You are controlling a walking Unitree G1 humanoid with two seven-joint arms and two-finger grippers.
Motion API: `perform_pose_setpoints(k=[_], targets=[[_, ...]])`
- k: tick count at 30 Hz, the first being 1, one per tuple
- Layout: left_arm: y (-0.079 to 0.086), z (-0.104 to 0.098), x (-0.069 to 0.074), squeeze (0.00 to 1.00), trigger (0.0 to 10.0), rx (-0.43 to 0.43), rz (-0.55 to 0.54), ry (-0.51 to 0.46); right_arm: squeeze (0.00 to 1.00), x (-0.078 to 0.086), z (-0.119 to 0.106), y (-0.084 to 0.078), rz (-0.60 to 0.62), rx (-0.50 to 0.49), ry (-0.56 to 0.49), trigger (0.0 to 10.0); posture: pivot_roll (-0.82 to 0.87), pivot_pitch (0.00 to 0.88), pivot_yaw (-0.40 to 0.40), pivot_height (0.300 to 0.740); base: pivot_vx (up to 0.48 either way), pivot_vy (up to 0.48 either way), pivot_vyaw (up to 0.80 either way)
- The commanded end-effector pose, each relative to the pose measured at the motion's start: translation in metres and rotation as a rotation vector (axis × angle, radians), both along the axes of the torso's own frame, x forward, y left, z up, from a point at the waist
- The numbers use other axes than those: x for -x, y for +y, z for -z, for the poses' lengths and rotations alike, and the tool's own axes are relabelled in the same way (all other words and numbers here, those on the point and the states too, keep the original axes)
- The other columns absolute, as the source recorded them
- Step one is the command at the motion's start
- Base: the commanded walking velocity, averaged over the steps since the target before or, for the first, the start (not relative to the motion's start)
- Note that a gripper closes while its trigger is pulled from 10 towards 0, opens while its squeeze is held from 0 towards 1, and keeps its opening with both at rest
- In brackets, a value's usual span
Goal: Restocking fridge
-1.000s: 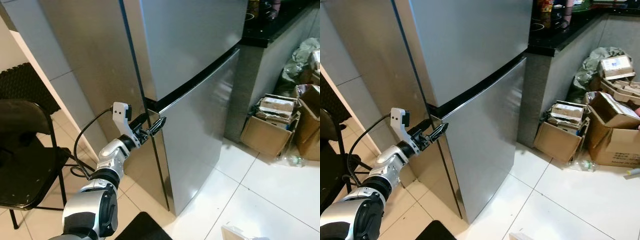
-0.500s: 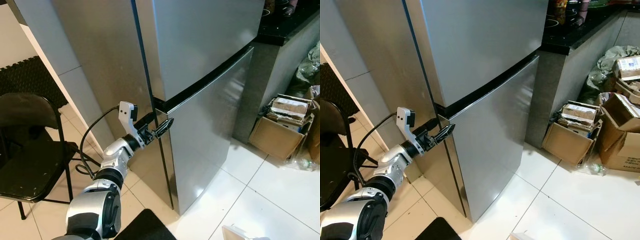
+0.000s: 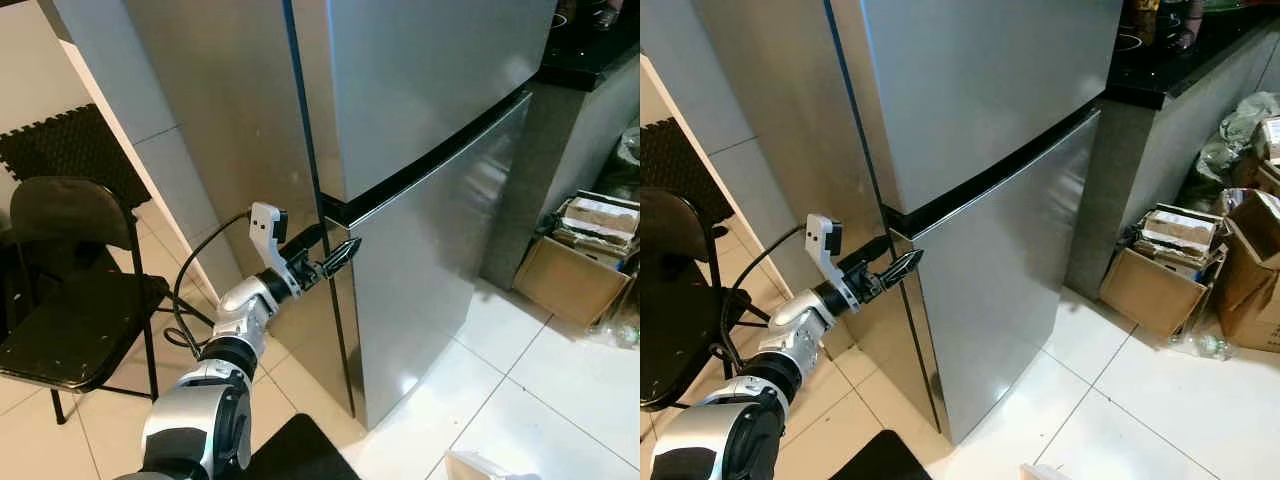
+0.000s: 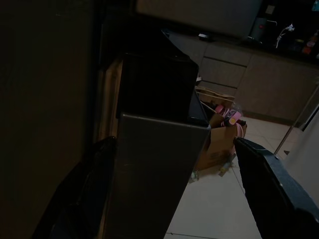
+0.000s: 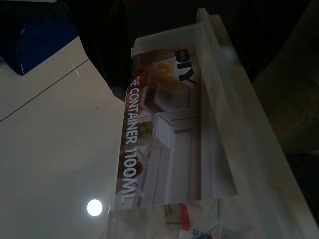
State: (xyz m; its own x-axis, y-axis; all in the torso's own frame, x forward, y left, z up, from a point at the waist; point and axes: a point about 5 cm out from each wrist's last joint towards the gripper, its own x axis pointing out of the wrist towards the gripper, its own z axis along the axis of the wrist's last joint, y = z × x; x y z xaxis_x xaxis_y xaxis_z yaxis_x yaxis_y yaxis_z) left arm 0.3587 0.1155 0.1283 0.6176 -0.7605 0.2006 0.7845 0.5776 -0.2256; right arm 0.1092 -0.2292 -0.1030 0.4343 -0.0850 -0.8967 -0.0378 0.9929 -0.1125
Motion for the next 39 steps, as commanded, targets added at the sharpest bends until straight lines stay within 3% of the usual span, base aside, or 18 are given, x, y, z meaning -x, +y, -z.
perform_pose_setpoints(k=[1,26,30,33,38,39], targets=[[-0.037,0.012,0.014,0.0,10.0,-0.031,0.209,0.016,0.0,-0.003,0.0,0.004,0.006,-0.013,-0.02,10.0,-0.16,0.0,0.078,0.74,0.0,0.0,0.0],[-0.052,0.011,0.02,0.0,10.0,-0.015,0.295,0.002,0.0,-0.004,0.0,0.004,0.014,-0.014,-0.024,10.0,-0.17,0.0,0.083,0.74,0.0,0.0,0.0],[-0.056,0.028,0.033,0.0,10.0,-0.042,0.384,0.057,0.0,-0.004,0.0,0.005,0.01,-0.016,-0.021,10.0,-0.16,0.0,0.083,0.74,0.0,0.0,0.0],[-0.052,0.058,0.054,0.0,10.0,-0.084,0.478,0.165,0.0,-0.005,0.0,0.005,0.006,-0.015,-0.019,10.0,-0.16,0.0,0.083,0.74,0.0,0.0,0.0],[-0.04,0.079,0.068,0.0,10.0,-0.119,0.508,0.251,0.0,-0.005,-0.001,0.004,0.004,-0.011,-0.018,10.0,-0.16,0.0,0.081,0.74,0.0,0.0,0.0],[-0.033,0.085,0.071,0.0,10.0,-0.137,0.472,0.279,0.0,-0.005,-0.001,0.003,0.003,-0.01,-0.017,10.0,-0.16,0.0,0.08,0.74,0.0,0.0,0.0]])
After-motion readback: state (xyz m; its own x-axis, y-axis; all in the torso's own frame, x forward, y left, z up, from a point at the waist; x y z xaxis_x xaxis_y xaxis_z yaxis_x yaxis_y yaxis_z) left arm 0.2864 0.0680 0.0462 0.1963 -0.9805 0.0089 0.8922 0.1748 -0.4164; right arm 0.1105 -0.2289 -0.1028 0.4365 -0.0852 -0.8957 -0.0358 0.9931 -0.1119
